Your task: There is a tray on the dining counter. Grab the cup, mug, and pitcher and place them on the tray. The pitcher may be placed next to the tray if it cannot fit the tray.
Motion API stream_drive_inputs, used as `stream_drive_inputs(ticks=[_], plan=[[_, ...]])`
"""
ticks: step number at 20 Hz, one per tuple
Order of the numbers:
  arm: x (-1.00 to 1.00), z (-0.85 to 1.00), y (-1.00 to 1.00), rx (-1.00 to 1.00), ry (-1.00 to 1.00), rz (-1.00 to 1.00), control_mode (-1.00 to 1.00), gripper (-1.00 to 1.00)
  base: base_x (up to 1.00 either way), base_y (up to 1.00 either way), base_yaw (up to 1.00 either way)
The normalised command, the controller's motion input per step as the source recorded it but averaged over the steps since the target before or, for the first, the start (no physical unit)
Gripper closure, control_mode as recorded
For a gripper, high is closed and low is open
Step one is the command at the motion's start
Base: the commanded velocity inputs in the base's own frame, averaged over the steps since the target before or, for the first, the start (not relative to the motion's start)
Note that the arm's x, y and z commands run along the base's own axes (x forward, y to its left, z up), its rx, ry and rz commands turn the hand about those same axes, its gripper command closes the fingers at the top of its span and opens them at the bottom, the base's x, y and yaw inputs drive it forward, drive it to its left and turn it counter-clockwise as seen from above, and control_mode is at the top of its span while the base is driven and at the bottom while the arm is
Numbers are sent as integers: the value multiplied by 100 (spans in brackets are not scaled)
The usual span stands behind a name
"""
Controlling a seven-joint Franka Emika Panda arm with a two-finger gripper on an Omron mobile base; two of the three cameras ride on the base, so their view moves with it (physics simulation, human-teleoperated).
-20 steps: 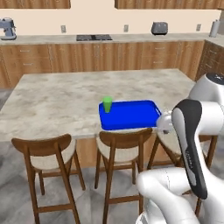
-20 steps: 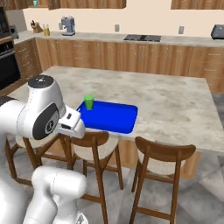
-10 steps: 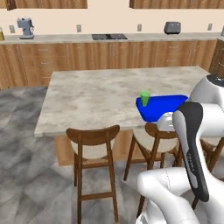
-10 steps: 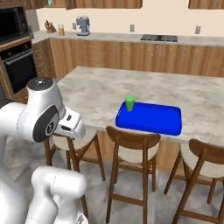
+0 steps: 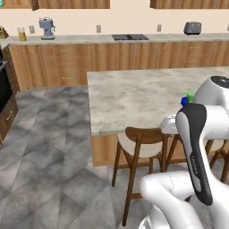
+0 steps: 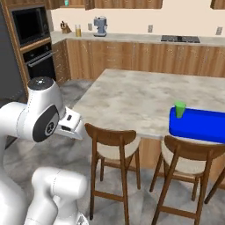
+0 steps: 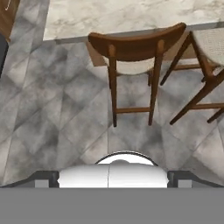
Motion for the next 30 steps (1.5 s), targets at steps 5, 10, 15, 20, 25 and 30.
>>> stream_drive_inputs(ticks=[5, 10, 15, 20, 25, 30], plan=[[0, 0, 0, 0, 0, 0, 100, -100, 0, 98, 0], [0, 0, 0, 0, 0, 0, 100, -100, 0, 91, 0], [0, 0, 0, 0, 0, 0, 100, -100, 0, 83, 0], [0, 0, 0, 0, 0, 0, 100, -100, 25, 62, 0], [0, 0, 0, 0, 0, 0, 100, -100, 62, 30, 0], [0, 0, 0, 0, 0, 0, 100, -100, 83, 22, 0]])
